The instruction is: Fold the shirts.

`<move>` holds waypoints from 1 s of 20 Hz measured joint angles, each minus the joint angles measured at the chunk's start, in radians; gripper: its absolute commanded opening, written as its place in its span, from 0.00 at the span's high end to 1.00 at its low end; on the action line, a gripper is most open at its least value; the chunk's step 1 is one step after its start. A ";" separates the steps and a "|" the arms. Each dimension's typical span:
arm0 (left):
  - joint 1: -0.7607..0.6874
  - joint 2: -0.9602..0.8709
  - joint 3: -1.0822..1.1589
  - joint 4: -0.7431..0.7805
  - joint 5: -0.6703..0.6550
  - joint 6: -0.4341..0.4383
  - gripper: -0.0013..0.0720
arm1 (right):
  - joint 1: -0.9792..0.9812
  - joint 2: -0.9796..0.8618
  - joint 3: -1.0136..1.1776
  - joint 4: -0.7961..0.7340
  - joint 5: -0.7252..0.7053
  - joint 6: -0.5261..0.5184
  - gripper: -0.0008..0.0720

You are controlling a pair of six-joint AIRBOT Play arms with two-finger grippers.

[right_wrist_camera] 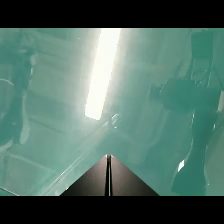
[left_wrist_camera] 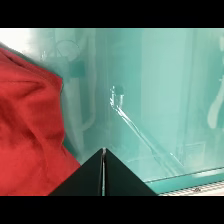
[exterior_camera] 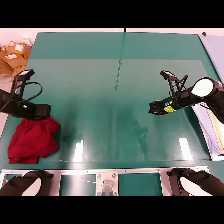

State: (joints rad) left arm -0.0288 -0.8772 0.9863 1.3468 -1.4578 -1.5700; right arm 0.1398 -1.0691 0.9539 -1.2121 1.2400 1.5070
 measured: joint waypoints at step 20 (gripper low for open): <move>0.112 -0.009 -0.497 0.447 0.424 -0.119 0.96 | 0.000 0.000 0.000 0.000 -0.001 -0.001 0.97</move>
State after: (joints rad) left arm 0.0830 -0.8864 0.4896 1.7935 -1.0336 -1.6894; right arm 0.1402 -1.0691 0.9539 -1.2121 1.2392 1.5063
